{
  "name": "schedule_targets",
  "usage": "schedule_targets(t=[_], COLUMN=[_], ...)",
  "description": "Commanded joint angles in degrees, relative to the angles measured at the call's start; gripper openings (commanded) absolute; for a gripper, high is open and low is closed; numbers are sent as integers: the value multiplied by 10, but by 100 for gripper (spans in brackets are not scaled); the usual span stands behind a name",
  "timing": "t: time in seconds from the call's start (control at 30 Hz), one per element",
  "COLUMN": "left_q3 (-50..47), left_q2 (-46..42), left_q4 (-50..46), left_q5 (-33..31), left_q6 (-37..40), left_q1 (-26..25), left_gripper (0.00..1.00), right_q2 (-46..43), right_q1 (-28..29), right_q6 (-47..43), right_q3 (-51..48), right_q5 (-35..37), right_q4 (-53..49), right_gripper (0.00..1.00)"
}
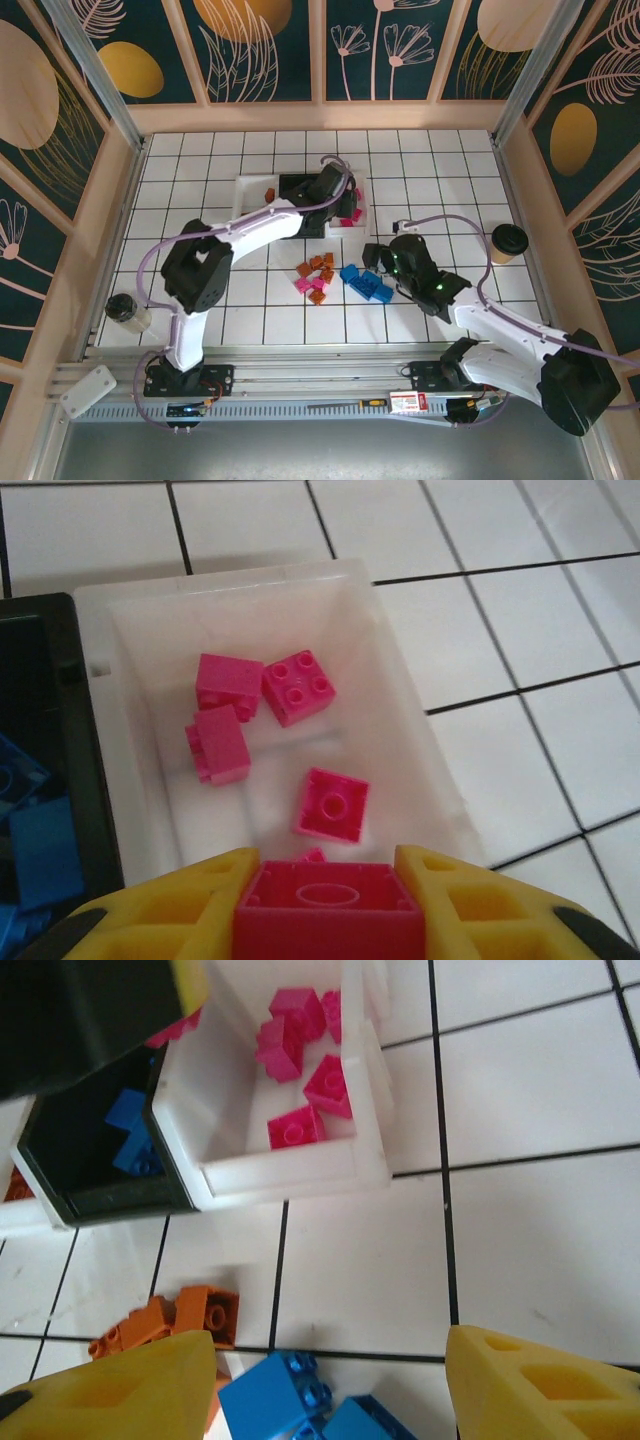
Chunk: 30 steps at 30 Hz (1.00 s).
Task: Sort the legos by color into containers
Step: Place the lego in the container, then pick up the lego from the center of the table.
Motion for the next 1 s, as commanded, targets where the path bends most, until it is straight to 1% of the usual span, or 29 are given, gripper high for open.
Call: schedule_targets(t=[0.0,0.07,0.13,0.2,0.27,0.33,0.47,0.6,0.73,0.77,0.8,0.87,0.97], left_q3=[64,101,129,144,138,112,4,-137,-294,-329,-354,-414,-474], left_q2=[34,50,58,50,23,-16,-127,-252,-383,-416,-442,-503,-577], left_q4=[-48,-61,-72,-75,-69,-52,-3,30,55,55,54,47,25], left_q5=[10,15,26,39,55,69,85,73,45,36,29,15,-10], left_q6=[8,9,9,9,5,0,-14,-31,-51,-58,-62,-69,-83], left_q1=[16,16,15,17,16,16,15,15,15,15,15,15,15], left_gripper=[43,48,55,64,73,76,79,81,89,95,98,99,98], right_q2=[-12,-10,-3,13,39,75,160,220,278,293,304,325,352], right_q1=[14,26,37,53,70,85,103,103,100,99,98,98,97], right_q6=[8,2,-10,-30,-51,-71,-110,-142,-172,-177,-181,-188,-195], right_q3=[-17,-23,-22,-13,6,34,98,137,172,179,185,194,207], right_q5=[-19,-29,-38,-44,-37,-21,17,29,26,23,20,18,19], right_q4=[-13,-12,-11,-15,-27,-46,-93,-113,-128,-131,-131,-131,-132], right_gripper=[63,63,63,64,65,65,65,65,64,64,64,64,63])
